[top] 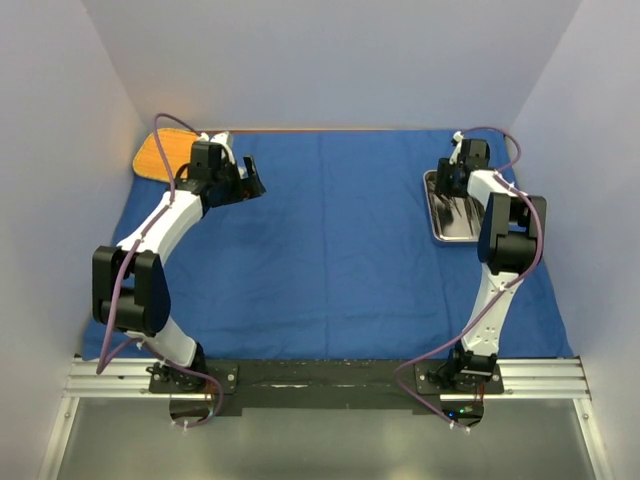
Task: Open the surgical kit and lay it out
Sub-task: Pick up the medical item from the container, then place the medical item in the surgical kit.
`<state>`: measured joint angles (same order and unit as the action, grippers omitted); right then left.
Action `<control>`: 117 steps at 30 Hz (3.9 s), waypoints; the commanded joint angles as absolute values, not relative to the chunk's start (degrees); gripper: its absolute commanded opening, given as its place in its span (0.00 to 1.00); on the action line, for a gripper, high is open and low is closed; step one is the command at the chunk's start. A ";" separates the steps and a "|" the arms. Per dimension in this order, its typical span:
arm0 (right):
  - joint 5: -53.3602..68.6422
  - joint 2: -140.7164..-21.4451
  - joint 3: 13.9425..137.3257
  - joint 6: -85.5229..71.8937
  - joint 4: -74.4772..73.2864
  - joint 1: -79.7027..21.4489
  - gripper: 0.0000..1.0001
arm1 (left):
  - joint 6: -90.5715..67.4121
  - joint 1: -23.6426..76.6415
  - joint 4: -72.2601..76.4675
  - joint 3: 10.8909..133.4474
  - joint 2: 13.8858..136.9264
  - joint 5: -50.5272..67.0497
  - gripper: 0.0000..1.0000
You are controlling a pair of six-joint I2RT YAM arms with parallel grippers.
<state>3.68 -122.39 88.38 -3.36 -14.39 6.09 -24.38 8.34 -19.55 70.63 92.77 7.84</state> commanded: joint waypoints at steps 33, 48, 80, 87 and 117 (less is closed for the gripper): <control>1.14 -115.57 84.46 -11.69 -22.23 6.68 0.31 | -23.64 10.02 -18.11 70.84 93.86 10.72 0.97; -1.14 -113.11 77.87 -11.60 -26.01 6.59 0.22 | -23.47 10.11 -17.84 71.28 94.92 11.60 0.97; -13.88 -111.63 75.06 -13.10 -33.14 1.49 0.00 | -21.89 10.11 -19.16 72.24 94.75 12.22 0.98; -13.71 -106.62 80.93 -6.88 -33.31 -1.56 0.00 | -17.67 10.11 -23.55 77.60 94.13 13.35 0.97; 30.32 -99.84 96.24 41.75 -52.12 -29.70 0.00 | 12.00 19.25 -19.16 72.26 85.53 41.48 0.99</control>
